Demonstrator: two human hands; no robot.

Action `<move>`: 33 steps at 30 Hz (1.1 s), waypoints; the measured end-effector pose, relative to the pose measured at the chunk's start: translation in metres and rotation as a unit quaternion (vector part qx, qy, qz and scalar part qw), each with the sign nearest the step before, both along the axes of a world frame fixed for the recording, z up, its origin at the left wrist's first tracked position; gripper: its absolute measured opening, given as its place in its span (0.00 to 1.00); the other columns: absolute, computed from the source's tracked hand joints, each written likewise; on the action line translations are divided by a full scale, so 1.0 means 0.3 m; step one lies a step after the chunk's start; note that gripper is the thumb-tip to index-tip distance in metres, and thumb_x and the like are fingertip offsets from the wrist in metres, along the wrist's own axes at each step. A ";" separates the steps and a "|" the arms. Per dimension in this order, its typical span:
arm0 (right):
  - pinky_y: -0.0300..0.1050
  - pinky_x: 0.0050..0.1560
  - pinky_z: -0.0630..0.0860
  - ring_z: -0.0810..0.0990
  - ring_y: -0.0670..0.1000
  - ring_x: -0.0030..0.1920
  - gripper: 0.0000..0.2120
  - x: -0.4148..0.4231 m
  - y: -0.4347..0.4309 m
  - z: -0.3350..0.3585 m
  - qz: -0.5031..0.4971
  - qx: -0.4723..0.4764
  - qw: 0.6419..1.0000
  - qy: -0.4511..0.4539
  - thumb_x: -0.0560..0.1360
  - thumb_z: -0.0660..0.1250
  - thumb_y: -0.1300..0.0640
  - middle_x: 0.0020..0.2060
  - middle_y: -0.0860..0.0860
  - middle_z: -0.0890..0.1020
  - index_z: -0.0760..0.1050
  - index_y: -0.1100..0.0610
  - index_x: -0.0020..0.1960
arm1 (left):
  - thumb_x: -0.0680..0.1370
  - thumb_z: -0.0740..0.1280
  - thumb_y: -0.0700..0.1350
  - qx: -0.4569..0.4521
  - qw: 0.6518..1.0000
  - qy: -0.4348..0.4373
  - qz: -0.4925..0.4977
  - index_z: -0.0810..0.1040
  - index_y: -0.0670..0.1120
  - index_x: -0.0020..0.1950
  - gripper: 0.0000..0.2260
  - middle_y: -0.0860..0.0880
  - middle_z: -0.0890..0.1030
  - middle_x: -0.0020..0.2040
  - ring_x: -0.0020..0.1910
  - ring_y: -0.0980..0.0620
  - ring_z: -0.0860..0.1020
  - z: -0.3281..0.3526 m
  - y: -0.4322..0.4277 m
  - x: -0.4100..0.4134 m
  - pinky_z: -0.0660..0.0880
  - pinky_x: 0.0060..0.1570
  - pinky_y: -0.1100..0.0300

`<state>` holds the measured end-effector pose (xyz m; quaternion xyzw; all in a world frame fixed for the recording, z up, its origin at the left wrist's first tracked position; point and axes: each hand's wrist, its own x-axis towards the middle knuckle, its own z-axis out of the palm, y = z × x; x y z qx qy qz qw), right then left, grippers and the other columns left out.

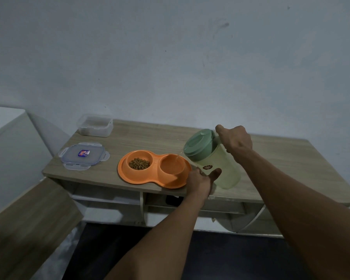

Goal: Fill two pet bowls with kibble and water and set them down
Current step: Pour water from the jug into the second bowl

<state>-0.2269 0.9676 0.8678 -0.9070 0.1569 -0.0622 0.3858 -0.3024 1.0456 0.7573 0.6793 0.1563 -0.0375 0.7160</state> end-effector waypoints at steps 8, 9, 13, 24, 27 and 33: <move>0.53 0.41 0.77 0.77 0.57 0.33 0.21 0.009 -0.056 -0.050 -0.034 0.169 0.985 0.007 0.67 0.65 0.45 0.36 0.58 0.81 0.77 0.64 0.43 | 0.70 0.76 0.49 0.104 0.994 -0.017 0.012 0.79 0.42 0.57 0.19 0.47 0.84 0.54 0.52 0.48 0.82 0.012 0.027 0.030 0.78 0.52 0.55; 0.52 0.39 0.76 0.76 0.56 0.32 0.20 0.007 -0.066 -0.062 -0.041 0.203 0.978 0.008 0.67 0.66 0.45 0.36 0.58 0.81 0.78 0.64 0.43 | 0.70 0.77 0.49 0.119 0.993 -0.026 0.011 0.79 0.42 0.58 0.20 0.47 0.84 0.54 0.53 0.48 0.82 0.012 0.033 0.034 0.79 0.53 0.53; 0.45 0.29 0.68 0.70 0.52 0.28 0.14 0.003 -0.084 -0.101 -0.060 0.317 0.947 0.000 0.70 0.66 0.50 0.31 0.55 0.76 0.77 0.63 0.42 | 0.69 0.77 0.50 0.181 0.982 -0.046 0.009 0.80 0.43 0.57 0.21 0.48 0.84 0.53 0.52 0.48 0.81 0.024 0.064 0.050 0.79 0.53 0.53; 0.43 0.26 0.64 0.68 0.49 0.26 0.09 0.053 -0.126 -0.157 -0.123 0.444 0.887 -0.015 0.73 0.64 0.55 0.29 0.53 0.73 0.76 0.61 0.42 | 0.69 0.78 0.47 0.269 0.960 -0.062 -0.035 0.78 0.43 0.61 0.23 0.47 0.83 0.56 0.55 0.47 0.81 0.070 0.065 0.153 0.78 0.54 0.52; 0.43 0.26 0.64 0.68 0.50 0.26 0.09 0.077 -0.164 -0.170 -0.135 0.432 0.891 -0.023 0.72 0.64 0.55 0.29 0.54 0.72 0.75 0.61 0.40 | 0.69 0.78 0.46 0.272 0.960 -0.049 -0.049 0.78 0.42 0.61 0.23 0.46 0.84 0.55 0.54 0.48 0.81 0.067 0.027 0.187 0.78 0.52 0.54; 0.46 0.29 0.66 0.69 0.51 0.28 0.11 0.146 -0.243 -0.215 -0.145 0.418 0.896 -0.023 0.73 0.63 0.54 0.30 0.54 0.74 0.76 0.62 0.41 | 0.69 0.78 0.44 0.267 0.960 -0.036 -0.072 0.76 0.42 0.63 0.25 0.48 0.82 0.57 0.57 0.48 0.79 0.052 -0.054 0.259 0.74 0.49 0.60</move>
